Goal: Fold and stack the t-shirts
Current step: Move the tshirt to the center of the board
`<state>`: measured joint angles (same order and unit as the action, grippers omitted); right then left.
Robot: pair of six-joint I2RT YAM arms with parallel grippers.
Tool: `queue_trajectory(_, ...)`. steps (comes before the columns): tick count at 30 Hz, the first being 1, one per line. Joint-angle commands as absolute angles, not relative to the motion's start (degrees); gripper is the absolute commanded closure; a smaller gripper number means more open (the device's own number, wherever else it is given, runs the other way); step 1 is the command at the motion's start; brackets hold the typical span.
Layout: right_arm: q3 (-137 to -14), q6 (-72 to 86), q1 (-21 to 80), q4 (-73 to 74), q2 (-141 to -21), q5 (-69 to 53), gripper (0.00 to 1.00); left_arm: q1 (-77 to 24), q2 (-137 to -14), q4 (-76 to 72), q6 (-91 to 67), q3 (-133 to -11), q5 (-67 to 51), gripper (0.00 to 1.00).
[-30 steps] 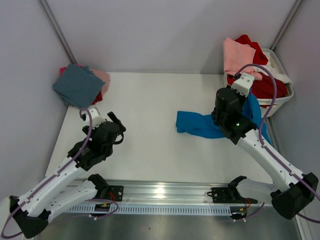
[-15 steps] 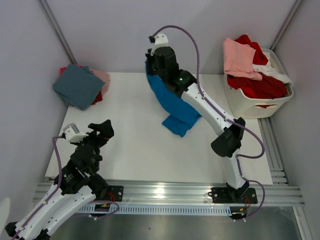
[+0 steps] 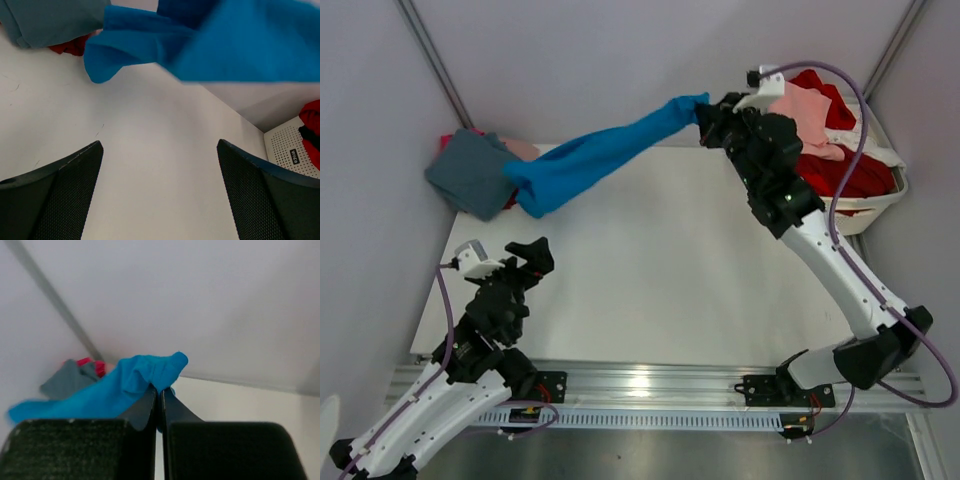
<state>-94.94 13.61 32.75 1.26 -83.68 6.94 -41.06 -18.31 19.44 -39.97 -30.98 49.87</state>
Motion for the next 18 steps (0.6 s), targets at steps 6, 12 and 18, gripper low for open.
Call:
queue_trajectory(6,-68.6,22.5,35.0,18.8,-77.2,31.1,1.00,-40.8,-25.0,18.6,-37.9,-34.0,47.1,0.01)
queue_trajectory(12,-59.5,27.1,42.5,25.9,-75.6,48.1,1.00,-40.8,-31.1,22.8,-38.4,-38.0,45.4,0.01)
queue_trajectory(18,-58.6,27.7,42.3,26.4,-72.0,61.3,1.00,-40.8,-37.3,24.2,-40.7,-39.4,42.9,0.01)
